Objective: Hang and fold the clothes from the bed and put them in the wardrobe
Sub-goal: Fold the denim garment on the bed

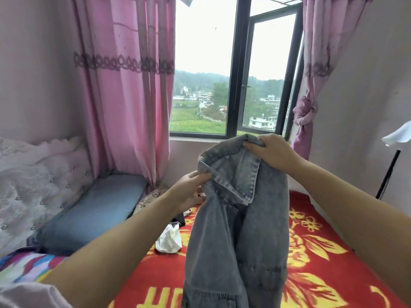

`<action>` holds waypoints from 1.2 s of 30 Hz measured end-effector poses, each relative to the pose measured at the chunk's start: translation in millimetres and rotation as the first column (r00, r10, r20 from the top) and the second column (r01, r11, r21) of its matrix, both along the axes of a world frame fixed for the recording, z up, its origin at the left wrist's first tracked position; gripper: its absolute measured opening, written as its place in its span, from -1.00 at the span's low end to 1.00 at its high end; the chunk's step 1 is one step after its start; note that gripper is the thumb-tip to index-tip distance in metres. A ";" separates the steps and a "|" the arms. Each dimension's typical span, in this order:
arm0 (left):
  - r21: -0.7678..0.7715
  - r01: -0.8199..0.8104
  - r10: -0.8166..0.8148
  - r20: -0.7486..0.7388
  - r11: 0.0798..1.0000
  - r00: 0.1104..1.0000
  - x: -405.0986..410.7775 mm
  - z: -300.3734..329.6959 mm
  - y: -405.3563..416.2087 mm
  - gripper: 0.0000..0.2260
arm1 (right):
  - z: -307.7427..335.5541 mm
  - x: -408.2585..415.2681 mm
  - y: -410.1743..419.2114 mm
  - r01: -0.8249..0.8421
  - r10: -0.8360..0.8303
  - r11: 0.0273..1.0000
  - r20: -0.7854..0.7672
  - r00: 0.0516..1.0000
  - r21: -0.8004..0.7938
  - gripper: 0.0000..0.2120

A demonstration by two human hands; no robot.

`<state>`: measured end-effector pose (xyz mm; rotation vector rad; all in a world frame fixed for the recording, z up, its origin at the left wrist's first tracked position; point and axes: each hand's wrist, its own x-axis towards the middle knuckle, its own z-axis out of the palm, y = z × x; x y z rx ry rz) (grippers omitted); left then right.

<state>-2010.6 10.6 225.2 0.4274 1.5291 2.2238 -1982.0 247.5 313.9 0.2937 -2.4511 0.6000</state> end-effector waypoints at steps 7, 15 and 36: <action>-0.279 -0.418 0.119 -0.694 0.865 0.710 -11.6 21.2 -16.4 -0.97 | 10.6 30.0 30.3 -0.088 0.113 0.993 0.410 0.905 -0.079 -0.71; -0.465 -0.355 -0.117 -0.723 0.811 0.681 -11.2 40.6 -17.1 -0.80 | 4.5 32.9 41.8 0.001 0.019 0.999 0.529 0.849 -0.037 -0.67; -0.701 -0.692 -0.194 -0.713 0.172 0.674 -41.6 42.9 19.3 -0.62 | -24.2 -26.1 -28.1 0.344 -0.435 0.889 0.322 0.841 0.302 -0.46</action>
